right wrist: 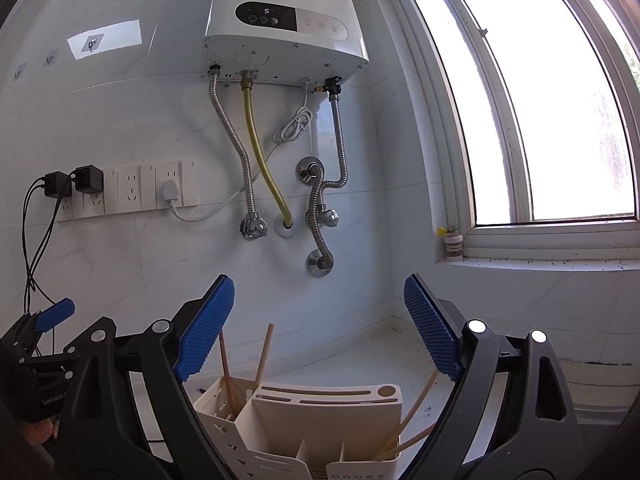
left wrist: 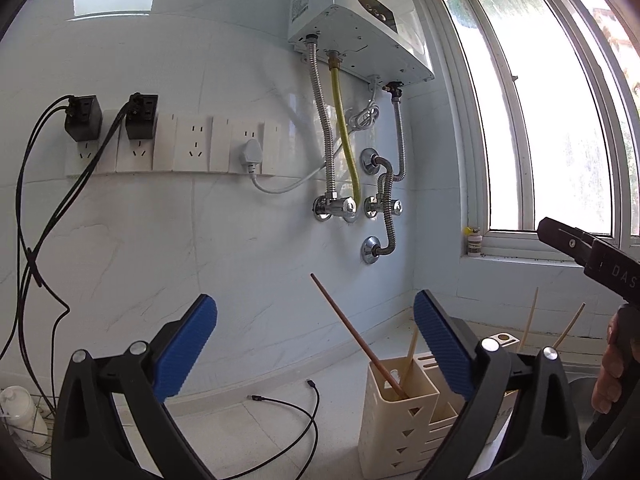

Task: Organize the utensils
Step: 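Withdraw both open tools from the holder back toward the utensil row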

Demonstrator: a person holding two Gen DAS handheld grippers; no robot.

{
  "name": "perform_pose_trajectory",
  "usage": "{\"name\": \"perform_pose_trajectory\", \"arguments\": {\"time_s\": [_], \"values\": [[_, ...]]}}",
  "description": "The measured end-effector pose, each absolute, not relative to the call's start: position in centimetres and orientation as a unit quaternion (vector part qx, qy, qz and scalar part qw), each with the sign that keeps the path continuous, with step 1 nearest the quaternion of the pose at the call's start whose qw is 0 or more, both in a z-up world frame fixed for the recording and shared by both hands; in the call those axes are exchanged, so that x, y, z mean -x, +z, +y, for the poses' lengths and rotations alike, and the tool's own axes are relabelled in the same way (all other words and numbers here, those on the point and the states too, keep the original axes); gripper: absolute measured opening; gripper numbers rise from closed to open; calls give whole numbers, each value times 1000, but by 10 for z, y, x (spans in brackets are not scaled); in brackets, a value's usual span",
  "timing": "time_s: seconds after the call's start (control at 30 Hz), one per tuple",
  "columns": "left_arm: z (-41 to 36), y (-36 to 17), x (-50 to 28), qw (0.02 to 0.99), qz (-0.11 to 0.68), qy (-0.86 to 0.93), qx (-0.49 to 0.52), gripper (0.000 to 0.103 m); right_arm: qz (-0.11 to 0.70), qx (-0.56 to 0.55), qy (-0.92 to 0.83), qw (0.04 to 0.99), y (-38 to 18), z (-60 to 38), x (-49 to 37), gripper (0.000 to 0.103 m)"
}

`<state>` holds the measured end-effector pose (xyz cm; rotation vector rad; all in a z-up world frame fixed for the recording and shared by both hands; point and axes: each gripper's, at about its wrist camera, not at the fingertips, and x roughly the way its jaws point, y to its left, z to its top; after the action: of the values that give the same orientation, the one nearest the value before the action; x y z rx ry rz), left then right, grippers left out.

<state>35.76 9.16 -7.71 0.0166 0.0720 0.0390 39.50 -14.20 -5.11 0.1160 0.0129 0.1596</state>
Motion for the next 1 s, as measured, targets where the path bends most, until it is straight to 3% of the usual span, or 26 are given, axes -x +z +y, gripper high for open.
{"name": "perform_pose_trajectory", "arguments": {"time_s": [0.53,1.0], "values": [[180,-78,-264,987,101,123,24,98,45,-57,142,987,-62,-80,-371,91],[191,-84,-256,981,144,124,28,98,72,-77,147,983,-67,-82,-348,94]]}}
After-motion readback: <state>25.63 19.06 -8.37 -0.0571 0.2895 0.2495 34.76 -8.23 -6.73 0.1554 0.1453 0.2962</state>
